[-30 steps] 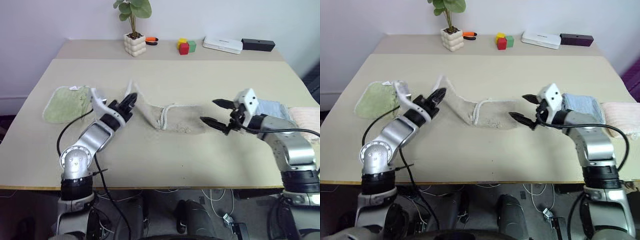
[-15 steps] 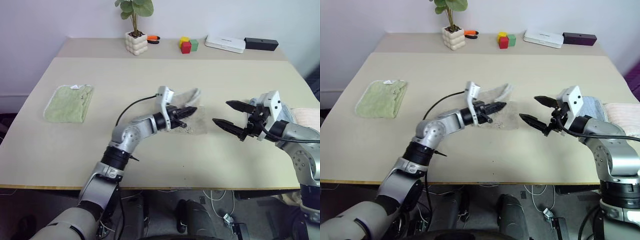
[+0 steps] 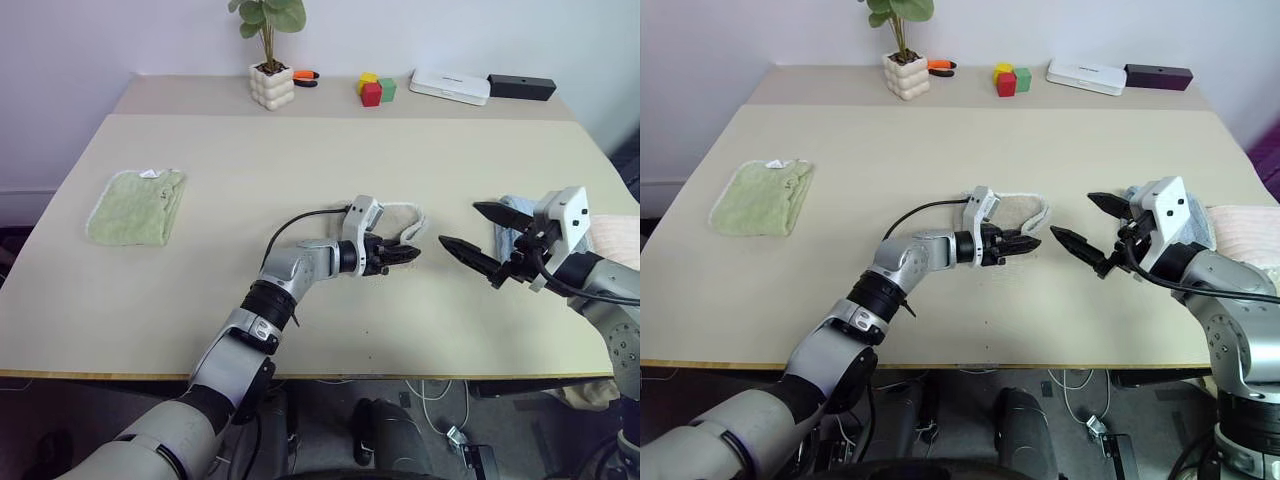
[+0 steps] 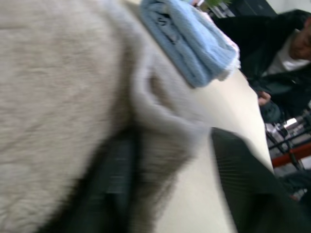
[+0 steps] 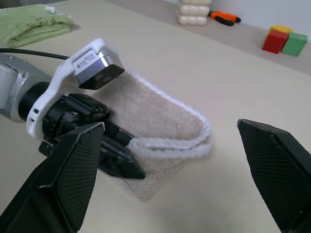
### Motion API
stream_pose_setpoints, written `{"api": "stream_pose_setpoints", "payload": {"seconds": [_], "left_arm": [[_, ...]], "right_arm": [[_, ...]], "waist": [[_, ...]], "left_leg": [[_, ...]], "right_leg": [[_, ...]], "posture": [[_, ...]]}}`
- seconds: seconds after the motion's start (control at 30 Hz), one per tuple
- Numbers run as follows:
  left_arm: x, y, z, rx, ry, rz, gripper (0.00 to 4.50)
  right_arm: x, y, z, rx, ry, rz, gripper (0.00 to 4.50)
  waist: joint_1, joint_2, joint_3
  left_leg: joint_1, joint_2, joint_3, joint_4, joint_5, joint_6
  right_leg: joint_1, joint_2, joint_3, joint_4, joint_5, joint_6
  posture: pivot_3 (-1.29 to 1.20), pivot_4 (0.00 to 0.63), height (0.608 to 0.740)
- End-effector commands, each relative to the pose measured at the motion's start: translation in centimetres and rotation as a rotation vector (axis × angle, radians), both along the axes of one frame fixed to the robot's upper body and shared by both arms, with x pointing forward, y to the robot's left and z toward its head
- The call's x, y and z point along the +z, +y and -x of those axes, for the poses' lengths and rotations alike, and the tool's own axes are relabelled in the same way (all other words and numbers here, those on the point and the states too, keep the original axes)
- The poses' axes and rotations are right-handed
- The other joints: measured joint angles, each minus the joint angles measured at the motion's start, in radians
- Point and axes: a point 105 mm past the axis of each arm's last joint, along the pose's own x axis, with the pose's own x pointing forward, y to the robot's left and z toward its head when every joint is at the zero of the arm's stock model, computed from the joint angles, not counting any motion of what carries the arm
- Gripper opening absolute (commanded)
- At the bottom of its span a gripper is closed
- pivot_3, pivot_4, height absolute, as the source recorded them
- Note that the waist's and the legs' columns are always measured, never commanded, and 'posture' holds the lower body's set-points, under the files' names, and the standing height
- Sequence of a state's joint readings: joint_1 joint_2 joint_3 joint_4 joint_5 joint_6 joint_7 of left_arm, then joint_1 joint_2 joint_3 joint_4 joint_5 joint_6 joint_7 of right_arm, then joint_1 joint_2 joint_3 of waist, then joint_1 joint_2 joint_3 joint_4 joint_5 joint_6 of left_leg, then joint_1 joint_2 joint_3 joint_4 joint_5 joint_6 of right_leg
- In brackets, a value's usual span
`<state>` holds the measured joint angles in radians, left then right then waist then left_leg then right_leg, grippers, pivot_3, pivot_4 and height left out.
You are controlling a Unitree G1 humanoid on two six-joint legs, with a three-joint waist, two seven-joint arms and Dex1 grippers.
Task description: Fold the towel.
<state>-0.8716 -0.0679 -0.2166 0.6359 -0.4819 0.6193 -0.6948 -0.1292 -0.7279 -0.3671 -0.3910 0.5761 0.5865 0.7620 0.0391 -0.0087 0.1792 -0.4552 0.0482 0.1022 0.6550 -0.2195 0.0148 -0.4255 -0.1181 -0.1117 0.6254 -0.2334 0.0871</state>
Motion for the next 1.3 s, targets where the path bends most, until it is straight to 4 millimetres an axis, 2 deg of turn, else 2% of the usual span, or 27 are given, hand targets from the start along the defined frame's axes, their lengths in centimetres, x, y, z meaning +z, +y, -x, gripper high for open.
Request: {"api": "stream_pose_setpoints", "payload": {"seconds": [0.03,0.17,0.23,0.4,0.43,0.53,0.6,0.7,0.77,0.83,0.9,1.03,1.13,1.3], "left_arm": [[1.6,-0.1,0.0,-0.014,0.019,0.064,4.47],[4.5,0.7,0.8,-0.071,-0.002,0.191,4.47],[5.6,1.5,1.9,-0.127,-0.026,0.231,4.47],[5.3,3.1,3.4,-0.153,-0.071,0.203,4.47],[5.4,3.4,3.2,-0.128,-0.085,0.200,4.47],[7.1,6.3,-0.3,0.117,-0.201,0.245,4.47],[7.9,8.3,-2.6,0.283,-0.201,0.286,4.47],[8.3,9.8,-4.1,0.407,-0.209,0.316,4.47],[8.3,10.8,-5.4,0.528,-0.215,0.329,3.94],[8.2,10.9,-6.2,0.601,-0.230,0.320,3.15],[8.2,10.3,-6.4,0.607,-0.236,0.326,2.03],[8.0,7.4,-5.7,0.546,-0.230,0.334,0.03],[8.2,6.0,-5.2,0.507,-0.228,0.346,0.01],[6.2,4.2,-4.7,0.470,-0.193,0.277,0.01]], "right_arm": [[1.7,0.7,0.0,0.020,-0.067,-0.004,4.50],[3.1,0.8,-1.0,0.025,-0.105,-0.110,4.50],[3.7,0.9,-1.5,0.031,-0.122,-0.144,4.50],[3.9,1.3,-2.8,0.055,-0.126,-0.163,4.50],[3.9,1.4,-3.1,0.056,-0.127,-0.165,4.50],[4.0,2.2,-4.6,0.036,-0.143,-0.200,4.50],[3.7,3.0,-5.5,0.004,-0.165,-0.212,4.50],[3.5,3.8,-6.7,-0.052,-0.176,-0.275,4.50],[2.8,5.0,-7.7,-0.113,-0.159,-0.364,3.94],[2.3,6.0,-8.2,-0.170,-0.182,-0.356,3.18],[2.1,6.0,-8.7,-0.253,-0.190,-0.387,2.10],[0.6,8.1,-8.9,-0.305,-0.180,-0.362,0.07],[-0.9,8.0,-9.2,-0.373,-0.151,-0.356,0.02],[-4.6,8.5,-9.2,-0.420,-0.060,-0.328,0.02]], "waist": [[0.000,0.000,0.000],[-0.004,0.000,0.000],[-0.003,0.001,0.000],[0.001,0.001,0.000],[0.001,0.001,0.000],[-0.002,0.001,0.000],[-0.003,0.001,0.000],[-0.003,0.001,0.000],[-0.003,0.001,0.000],[0.002,0.001,0.000],[0.003,0.001,0.000],[-0.001,0.001,0.000],[-0.003,0.002,0.000],[-0.010,0.002,0.000]], "left_leg": [[0.000,0.000,0.000,0.000,0.000,0.000],[-0.001,0.000,-0.001,0.003,0.000,0.001],[-0.003,0.001,-0.001,0.005,-0.001,0.001],[-0.004,0.001,0.000,0.007,-0.001,0.001],[-0.004,0.001,0.000,0.007,-0.001,0.002],[-0.005,0.001,0.000,0.010,-0.001,0.002],[-0.005,0.001,-0.001,0.011,-0.001,0.002],[-0.005,0.001,0.000,0.010,-0.001,0.002],[-0.005,0.001,0.001,0.010,-0.001,0.002],[-0.005,0.001,0.002,0.010,-0.001,0.002],[-0.007,0.000,0.002,0.010,-0.001,0.002],[-0.007,-0.001,0.002,0.011,-0.001,0.003],[-0.007,0.000,0.002,0.011,-0.001,0.003],[-0.006,0.000,0.002,0.010,-0.001,0.003]], "right_leg": [[0.000,0.000,0.000,0.000,0.000,0.000],[0.000,0.000,0.000,0.002,0.000,0.000],[-0.002,0.000,0.000,0.003,0.000,0.000],[-0.002,0.000,0.000,0.005,0.000,0.001],[-0.001,0.000,0.000,0.005,0.000,0.001],[-0.001,0.000,-0.001,0.005,0.001,0.001],[-0.001,0.000,0.000,0.005,0.001,0.000],[-0.001,0.000,-0.001,0.005,0.001,0.001],[-0.001,0.000,-0.001,0.005,0.002,0.003],[-0.001,0.001,-0.001,0.006,0.002,0.003],[-0.001,0.000,-0.002,0.006,0.003,0.004],[-0.001,0.000,-0.001,0.004,0.004,0.005],[-0.001,0.001,-0.001,0.005,0.004,0.005],[-0.001,0.001,-0.001,0.005,0.004,0.005]], "posture": [[0.00,0.150,0.740],[0.00,0.150,0.740],[0.00,0.150,0.740],[0.00,0.150,0.740],[0.00,0.150,0.740],[0.00,0.150,0.740],[0.00,0.150,0.740],[0.00,0.150,0.740],[0.00,0.150,0.740],[0.00,0.150,0.740],[0.00,0.150,0.740],[0.00,0.150,0.740],[0.00,0.150,0.740],[0.00,0.150,0.740]]}}
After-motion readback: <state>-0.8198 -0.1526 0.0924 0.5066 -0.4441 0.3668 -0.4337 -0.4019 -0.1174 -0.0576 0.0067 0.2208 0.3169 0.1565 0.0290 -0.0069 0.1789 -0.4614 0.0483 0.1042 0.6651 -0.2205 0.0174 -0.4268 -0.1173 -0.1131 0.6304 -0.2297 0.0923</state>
